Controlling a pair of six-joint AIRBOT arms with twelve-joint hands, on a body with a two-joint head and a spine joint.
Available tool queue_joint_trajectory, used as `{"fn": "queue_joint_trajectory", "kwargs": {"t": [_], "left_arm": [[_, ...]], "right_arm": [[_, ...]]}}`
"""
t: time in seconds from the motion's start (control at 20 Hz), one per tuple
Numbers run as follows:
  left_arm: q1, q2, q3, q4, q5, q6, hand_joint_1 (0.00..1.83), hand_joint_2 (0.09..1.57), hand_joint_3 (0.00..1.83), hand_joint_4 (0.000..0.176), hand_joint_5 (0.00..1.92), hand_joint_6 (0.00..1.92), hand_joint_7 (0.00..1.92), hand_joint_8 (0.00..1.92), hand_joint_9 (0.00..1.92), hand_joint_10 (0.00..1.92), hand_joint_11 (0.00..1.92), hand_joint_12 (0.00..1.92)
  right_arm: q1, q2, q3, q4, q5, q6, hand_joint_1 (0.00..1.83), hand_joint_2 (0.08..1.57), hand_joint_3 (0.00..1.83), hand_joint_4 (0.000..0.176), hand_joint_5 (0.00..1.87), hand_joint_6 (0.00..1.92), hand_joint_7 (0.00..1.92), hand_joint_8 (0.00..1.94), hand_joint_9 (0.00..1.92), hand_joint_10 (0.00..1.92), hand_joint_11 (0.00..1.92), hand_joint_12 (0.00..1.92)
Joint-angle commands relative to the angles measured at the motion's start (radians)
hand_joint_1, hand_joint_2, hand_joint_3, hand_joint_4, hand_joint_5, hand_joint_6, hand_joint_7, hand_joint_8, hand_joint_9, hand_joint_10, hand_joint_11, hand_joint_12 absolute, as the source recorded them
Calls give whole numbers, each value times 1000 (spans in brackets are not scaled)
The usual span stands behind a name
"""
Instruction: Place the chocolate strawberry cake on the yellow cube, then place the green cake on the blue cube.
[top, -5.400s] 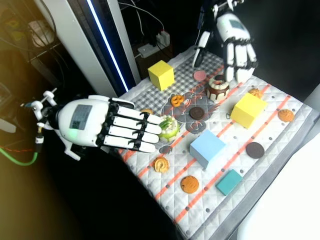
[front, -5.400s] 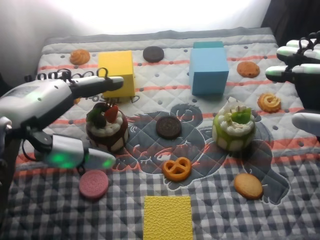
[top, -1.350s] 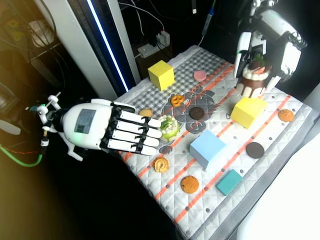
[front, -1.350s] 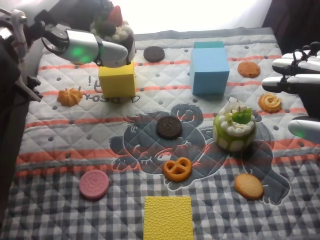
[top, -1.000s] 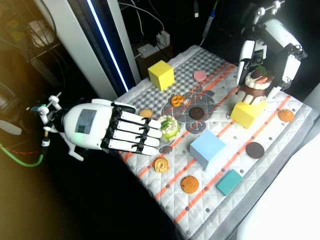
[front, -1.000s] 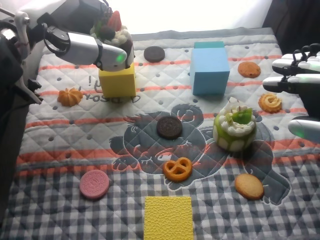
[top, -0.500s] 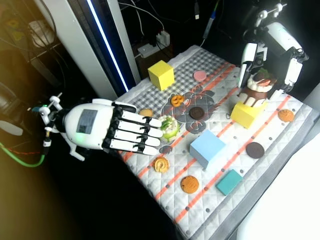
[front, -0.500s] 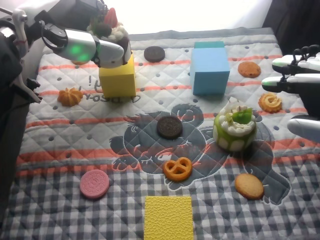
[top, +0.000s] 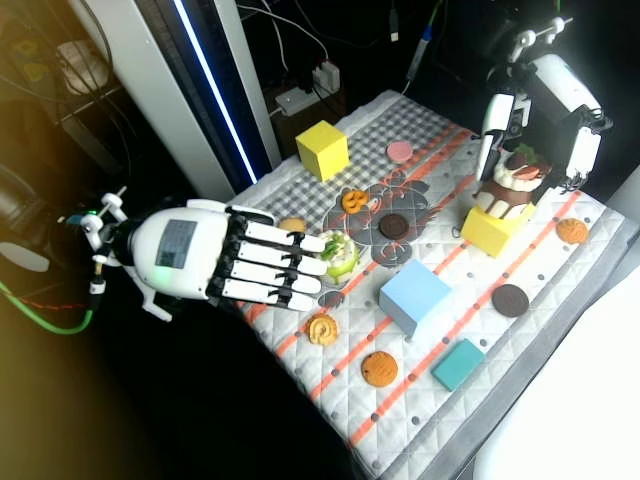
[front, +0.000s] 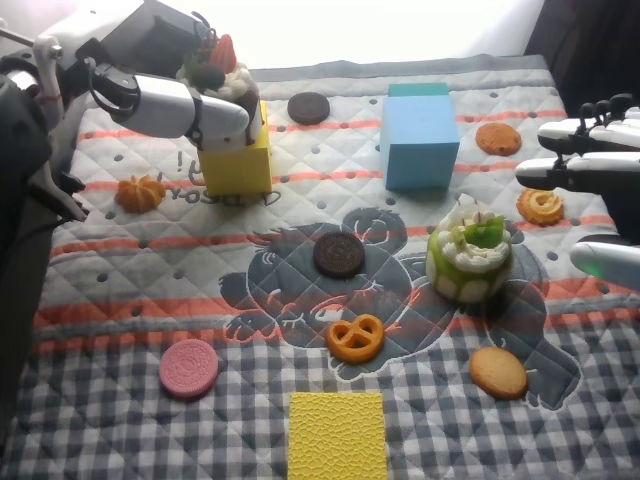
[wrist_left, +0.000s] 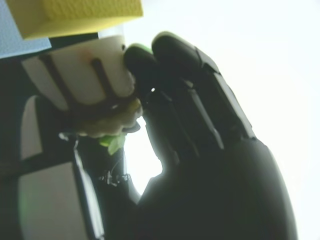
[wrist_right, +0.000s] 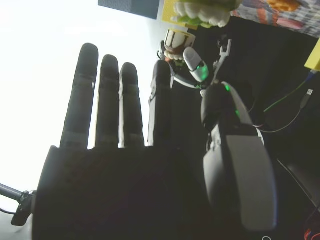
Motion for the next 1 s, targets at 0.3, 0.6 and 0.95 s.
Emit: {"fn": "queue_joint_trajectory", "kwargs": {"t": [0.3, 0.6, 0.95], "left_arm": [[11, 4, 8, 3, -116, -29, 1163, 981, 0, 0, 913, 407, 976, 736, 901, 1087, 779, 1518], [14, 4, 7, 4, -115, -30, 1097, 961, 0, 0, 915, 8, 979, 639, 901, 1052, 797, 1500], [19, 5, 2, 4, -116, -31, 1080, 947, 0, 0, 892, 0, 965, 642, 899, 1092, 801, 1504]], "right_arm": [[11, 0, 5, 23, 123, 9, 387, 1306, 0, 154, 453, 1, 302, 0, 332, 3, 166, 578], [11, 0, 5, 24, 123, 10, 353, 1311, 2, 89, 494, 5, 308, 1, 329, 0, 155, 548], [11, -3, 7, 25, 123, 10, 349, 1308, 0, 108, 487, 0, 300, 0, 322, 0, 150, 535]]}}
